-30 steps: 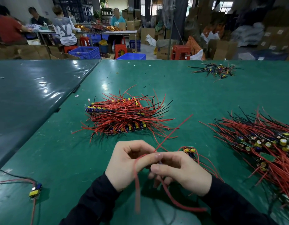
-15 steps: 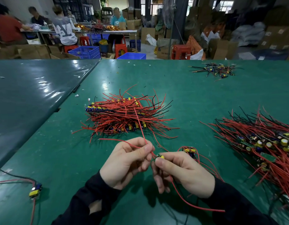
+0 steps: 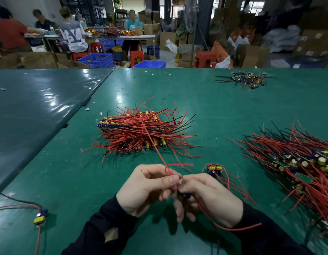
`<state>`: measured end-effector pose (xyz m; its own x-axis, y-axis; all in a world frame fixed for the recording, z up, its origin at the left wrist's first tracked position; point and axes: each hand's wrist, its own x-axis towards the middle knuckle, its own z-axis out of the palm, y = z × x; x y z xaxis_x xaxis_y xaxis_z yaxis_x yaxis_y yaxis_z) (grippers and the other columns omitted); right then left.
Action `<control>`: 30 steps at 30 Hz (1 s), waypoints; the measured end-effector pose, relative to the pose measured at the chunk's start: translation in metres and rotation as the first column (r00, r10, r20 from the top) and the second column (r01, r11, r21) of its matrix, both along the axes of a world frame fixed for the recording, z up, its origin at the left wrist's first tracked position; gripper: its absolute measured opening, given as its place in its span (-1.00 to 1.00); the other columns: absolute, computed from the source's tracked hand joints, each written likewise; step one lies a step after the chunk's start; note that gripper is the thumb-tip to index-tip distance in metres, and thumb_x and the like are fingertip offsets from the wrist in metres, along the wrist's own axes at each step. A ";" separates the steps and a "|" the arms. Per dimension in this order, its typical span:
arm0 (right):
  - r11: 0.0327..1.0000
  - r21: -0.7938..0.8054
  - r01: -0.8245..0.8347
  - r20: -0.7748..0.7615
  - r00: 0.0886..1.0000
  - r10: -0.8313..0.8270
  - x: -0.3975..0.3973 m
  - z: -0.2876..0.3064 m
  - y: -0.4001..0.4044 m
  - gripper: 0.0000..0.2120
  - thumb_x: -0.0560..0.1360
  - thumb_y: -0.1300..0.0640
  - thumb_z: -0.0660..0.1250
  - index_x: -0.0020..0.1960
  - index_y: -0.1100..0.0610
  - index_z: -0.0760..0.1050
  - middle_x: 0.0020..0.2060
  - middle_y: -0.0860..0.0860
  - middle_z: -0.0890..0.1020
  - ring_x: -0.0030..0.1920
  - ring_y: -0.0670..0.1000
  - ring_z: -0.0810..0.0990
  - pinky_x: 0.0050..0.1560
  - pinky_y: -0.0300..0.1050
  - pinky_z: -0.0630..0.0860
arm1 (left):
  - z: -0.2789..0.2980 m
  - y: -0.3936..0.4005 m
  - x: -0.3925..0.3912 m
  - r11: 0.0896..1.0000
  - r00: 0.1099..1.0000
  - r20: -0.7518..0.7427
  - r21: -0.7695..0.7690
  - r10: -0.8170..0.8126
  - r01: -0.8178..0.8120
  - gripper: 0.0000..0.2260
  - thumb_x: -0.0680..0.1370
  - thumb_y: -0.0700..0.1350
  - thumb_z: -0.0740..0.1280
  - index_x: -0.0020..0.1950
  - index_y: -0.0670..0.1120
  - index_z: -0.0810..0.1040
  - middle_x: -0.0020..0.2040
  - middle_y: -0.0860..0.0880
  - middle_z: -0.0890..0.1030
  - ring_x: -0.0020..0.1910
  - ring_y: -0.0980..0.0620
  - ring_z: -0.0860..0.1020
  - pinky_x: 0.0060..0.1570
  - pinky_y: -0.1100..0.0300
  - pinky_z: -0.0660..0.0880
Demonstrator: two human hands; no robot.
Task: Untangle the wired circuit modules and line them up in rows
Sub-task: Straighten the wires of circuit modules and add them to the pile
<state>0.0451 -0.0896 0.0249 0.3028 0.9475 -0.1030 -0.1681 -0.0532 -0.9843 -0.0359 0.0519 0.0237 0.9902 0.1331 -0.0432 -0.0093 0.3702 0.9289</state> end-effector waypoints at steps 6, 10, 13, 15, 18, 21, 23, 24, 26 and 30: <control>0.992 -0.002 0.127 0.208 0.970 -0.124 -0.003 -0.010 0.003 -0.74 0.58 0.11 0.14 -0.08 0.30 0.46 -0.52 0.01 0.56 -0.52 -0.05 0.51 -0.54 -0.23 0.27 | -0.001 0.000 0.003 0.996 0.989 -0.124 0.004 0.087 -0.087 -0.89 0.22 -0.17 0.43 -0.33 -0.20 0.66 -0.45 -0.05 0.54 -0.61 0.16 0.34 -0.59 0.41 0.26; 0.990 0.066 0.122 0.208 0.969 -0.133 -0.003 -0.007 0.002 -0.77 0.53 0.05 0.14 -0.18 0.00 0.54 -0.47 -0.02 0.56 -0.48 -0.05 0.54 -0.54 -0.25 0.29 | 0.001 0.000 0.002 0.990 0.989 -0.136 -0.121 0.053 -0.070 -0.88 0.27 -0.18 0.37 -0.34 -0.22 0.66 -0.47 -0.05 0.51 -0.60 0.15 0.39 -0.60 0.41 0.29; 0.992 0.067 0.104 0.215 0.970 -0.116 -0.002 -0.008 0.001 -0.77 0.54 0.05 0.15 -0.23 0.10 0.44 -0.46 0.00 0.58 -0.46 -0.05 0.55 -0.51 -0.21 0.30 | 0.002 0.000 0.002 0.980 0.991 -0.125 -0.191 0.037 -0.061 -0.87 0.30 -0.17 0.34 -0.36 -0.20 0.64 -0.47 -0.04 0.52 -0.59 0.15 0.41 -0.59 0.40 0.32; 0.994 0.067 0.090 0.220 0.970 -0.103 -0.002 -0.009 0.001 -0.76 0.54 0.05 0.14 -0.25 0.09 0.43 -0.46 0.00 0.58 -0.46 -0.05 0.55 -0.50 -0.20 0.29 | 0.002 0.001 0.002 0.981 0.989 -0.142 -0.187 0.031 -0.058 -0.86 0.30 -0.16 0.33 -0.38 -0.19 0.64 -0.49 -0.04 0.51 -0.59 0.15 0.41 -0.60 0.40 0.32; 0.994 0.062 0.092 0.218 0.970 -0.103 -0.002 -0.010 0.001 -0.75 0.54 0.05 0.14 -0.26 0.12 0.42 -0.46 0.00 0.58 -0.46 -0.07 0.54 -0.51 -0.22 0.29 | 0.002 0.001 0.002 0.981 0.984 -0.174 -0.186 0.026 -0.059 -0.86 0.28 -0.12 0.36 -0.38 -0.17 0.65 -0.48 -0.03 0.50 -0.58 0.15 0.42 -0.58 0.39 0.33; 0.989 0.050 0.137 0.254 0.956 -0.145 0.001 -0.012 0.002 -0.75 0.52 0.05 0.14 -0.29 0.11 0.40 -0.48 0.01 0.58 -0.47 -0.08 0.53 -0.50 -0.23 0.29 | 0.000 0.000 0.004 0.984 0.980 -0.183 -0.146 0.077 -0.105 -0.84 0.30 -0.11 0.38 -0.30 -0.18 0.69 -0.44 -0.03 0.54 -0.53 0.14 0.47 -0.51 0.39 0.40; 0.987 0.043 0.157 0.280 0.946 -0.163 0.002 -0.013 0.002 -0.74 0.51 0.05 0.14 -0.31 0.11 0.40 -0.49 0.01 0.58 -0.47 -0.08 0.52 -0.50 -0.25 0.31 | 0.000 0.000 0.006 0.984 0.975 -0.179 -0.096 0.133 -0.152 -0.83 0.28 -0.12 0.40 -0.23 -0.18 0.71 -0.40 -0.03 0.58 -0.49 0.15 0.50 -0.44 0.39 0.44; 0.987 0.046 0.157 0.277 0.947 -0.163 0.002 -0.013 0.002 -0.74 0.51 0.06 0.14 -0.32 0.11 0.40 -0.49 0.01 0.58 -0.47 -0.07 0.52 -0.50 -0.26 0.33 | 0.000 0.000 0.006 0.982 0.974 -0.173 -0.093 0.149 -0.167 -0.83 0.27 -0.14 0.40 -0.22 -0.16 0.72 -0.38 -0.03 0.60 -0.47 0.15 0.52 -0.43 0.39 0.44; 0.988 0.059 0.144 0.231 0.961 -0.154 0.002 -0.012 0.002 -0.73 0.51 0.07 0.15 -0.34 0.07 0.42 -0.48 0.02 0.58 -0.46 -0.05 0.52 -0.48 -0.25 0.34 | 0.001 0.001 0.007 0.973 0.973 -0.167 -0.137 0.160 -0.183 -0.84 0.27 -0.19 0.39 -0.22 -0.16 0.72 -0.38 -0.04 0.62 -0.46 0.15 0.54 -0.44 0.39 0.44; 0.991 0.086 0.103 0.135 0.984 -0.114 0.000 -0.009 0.002 -0.69 0.49 0.00 0.20 -0.40 0.01 0.46 -0.52 0.01 0.56 -0.48 -0.03 0.54 -0.49 -0.27 0.35 | 0.004 0.002 0.006 0.952 0.975 -0.200 -0.264 0.101 -0.153 -0.86 0.27 -0.19 0.37 -0.28 -0.20 0.70 -0.41 -0.06 0.61 -0.51 0.14 0.54 -0.48 0.39 0.49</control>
